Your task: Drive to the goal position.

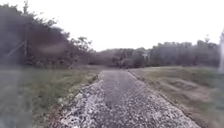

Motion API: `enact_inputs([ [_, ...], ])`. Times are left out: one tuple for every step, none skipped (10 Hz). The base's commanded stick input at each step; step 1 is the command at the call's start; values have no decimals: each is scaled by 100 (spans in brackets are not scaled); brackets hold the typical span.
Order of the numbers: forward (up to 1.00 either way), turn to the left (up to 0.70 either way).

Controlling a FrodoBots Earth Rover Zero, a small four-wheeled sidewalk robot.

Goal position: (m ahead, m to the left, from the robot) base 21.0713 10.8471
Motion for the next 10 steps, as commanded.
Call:
enact_inputs([
  [70, 0],
  [70, 0],
  [70, 0],
  [70, 0],
  [70, 0],
  [70, 0],
  [70, 0],
  [70, 0],
  [70, 0],
  [70, 0],
])
